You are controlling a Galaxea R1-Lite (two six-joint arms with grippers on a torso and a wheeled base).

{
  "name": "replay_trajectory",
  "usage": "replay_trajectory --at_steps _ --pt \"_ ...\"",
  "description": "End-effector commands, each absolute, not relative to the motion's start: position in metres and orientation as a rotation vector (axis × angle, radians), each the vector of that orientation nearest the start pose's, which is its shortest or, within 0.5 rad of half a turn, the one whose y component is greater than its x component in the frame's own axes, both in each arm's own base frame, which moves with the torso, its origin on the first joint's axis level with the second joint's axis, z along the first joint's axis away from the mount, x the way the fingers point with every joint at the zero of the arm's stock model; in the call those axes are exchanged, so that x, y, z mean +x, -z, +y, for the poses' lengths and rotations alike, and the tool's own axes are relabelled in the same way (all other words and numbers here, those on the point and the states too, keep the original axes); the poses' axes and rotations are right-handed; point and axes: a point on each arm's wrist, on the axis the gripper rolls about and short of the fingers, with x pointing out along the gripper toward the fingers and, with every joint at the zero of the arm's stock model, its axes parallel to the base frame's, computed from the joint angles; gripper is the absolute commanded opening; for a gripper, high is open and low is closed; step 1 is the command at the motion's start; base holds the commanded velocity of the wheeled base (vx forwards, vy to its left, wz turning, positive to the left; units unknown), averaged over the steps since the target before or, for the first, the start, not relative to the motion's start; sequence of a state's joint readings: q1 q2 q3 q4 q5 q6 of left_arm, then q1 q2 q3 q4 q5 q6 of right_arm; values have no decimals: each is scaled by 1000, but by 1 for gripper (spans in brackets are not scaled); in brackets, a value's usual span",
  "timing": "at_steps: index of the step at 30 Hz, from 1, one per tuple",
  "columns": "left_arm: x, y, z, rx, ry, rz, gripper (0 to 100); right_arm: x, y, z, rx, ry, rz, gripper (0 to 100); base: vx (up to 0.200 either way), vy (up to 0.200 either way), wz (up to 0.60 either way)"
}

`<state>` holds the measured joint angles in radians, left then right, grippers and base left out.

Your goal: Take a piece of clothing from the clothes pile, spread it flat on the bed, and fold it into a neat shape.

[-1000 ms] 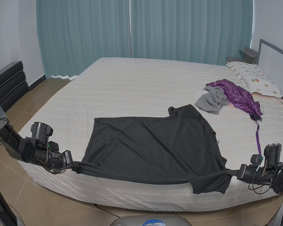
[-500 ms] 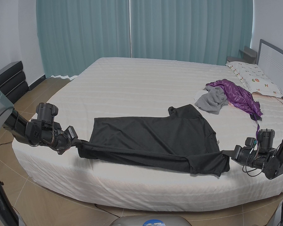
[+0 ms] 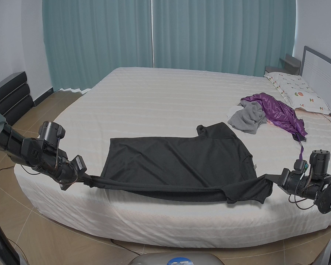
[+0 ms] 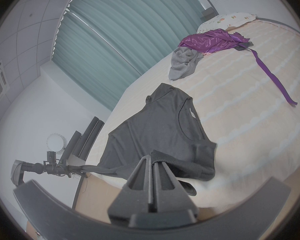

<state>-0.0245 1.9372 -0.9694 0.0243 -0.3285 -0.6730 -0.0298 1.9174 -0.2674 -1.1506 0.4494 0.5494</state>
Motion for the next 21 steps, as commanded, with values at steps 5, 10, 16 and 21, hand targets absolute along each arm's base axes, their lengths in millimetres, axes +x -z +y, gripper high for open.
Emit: replay_trajectory --at_steps 5,10,16,21 --pt "293 -101 -12 -727 -9 1085 0 221 -69 -1 661 -280 567 0 0 0 0" --pt "283 -90 -13 -719 -27 1152 0 214 -65 -2 669 -283 590 0 0 0 0" --pt "299 -95 -13 -727 -16 1121 0 222 -66 -3 670 -290 582 0 0 0 0" --pt "323 -100 -15 -753 -13 1090 0 244 -62 -3 671 -290 584 0 0 0 0"
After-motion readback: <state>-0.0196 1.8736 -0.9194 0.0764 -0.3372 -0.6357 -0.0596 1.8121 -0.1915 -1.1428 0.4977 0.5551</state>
